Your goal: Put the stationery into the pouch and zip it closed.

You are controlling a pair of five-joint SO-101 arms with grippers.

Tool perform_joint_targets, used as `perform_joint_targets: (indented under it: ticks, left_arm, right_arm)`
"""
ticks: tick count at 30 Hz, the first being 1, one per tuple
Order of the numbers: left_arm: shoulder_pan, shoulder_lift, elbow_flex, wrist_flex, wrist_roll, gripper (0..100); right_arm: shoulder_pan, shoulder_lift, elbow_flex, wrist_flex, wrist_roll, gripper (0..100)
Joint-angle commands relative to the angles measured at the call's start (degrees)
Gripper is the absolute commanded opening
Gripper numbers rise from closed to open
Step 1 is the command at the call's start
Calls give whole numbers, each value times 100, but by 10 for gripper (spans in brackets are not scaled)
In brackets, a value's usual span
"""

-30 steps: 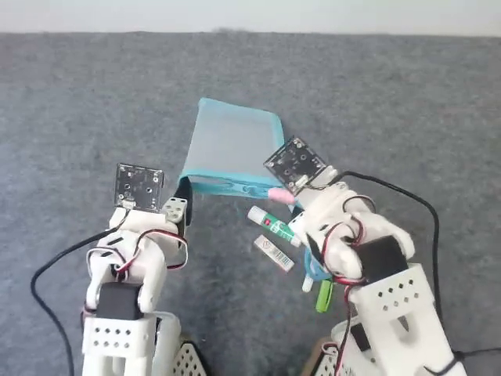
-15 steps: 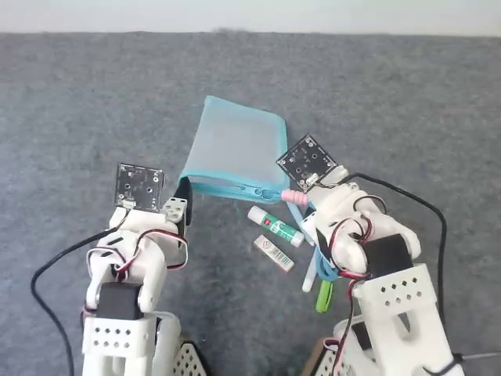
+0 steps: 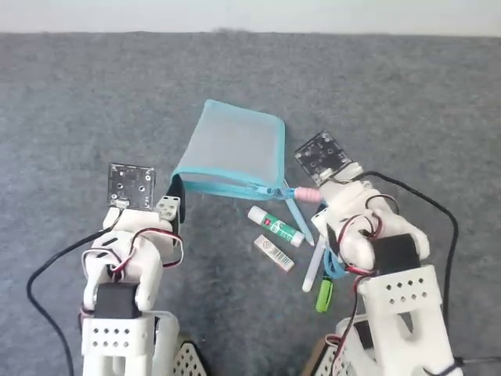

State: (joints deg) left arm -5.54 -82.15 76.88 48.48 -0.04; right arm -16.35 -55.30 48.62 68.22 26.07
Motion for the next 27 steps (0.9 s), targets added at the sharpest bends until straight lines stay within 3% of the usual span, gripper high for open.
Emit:
perform_joint_targets:
  ticks: [1, 5, 7, 20, 27]
  left_arm:
    - [-88, -62, -84, -237, 79, 116]
    - [-88, -62, -75, -237, 79, 116]
    - [-88, -62, -75, -237, 79, 116]
    - [-88, -62, -92, -211, 352, 118]
    - [-88, -62, -110, -220, 360, 118]
  right_arm:
    - [-963, -321, -79, 312, -9, 143]
    - [-2246, -875, -185, 787, 0, 351]
    - [-2536, -1226, -308, 1024, -9, 400]
    - [-1402, -1613, -316, 673, 9, 362]
    - [-1886, -2114, -949, 1429, -18, 362]
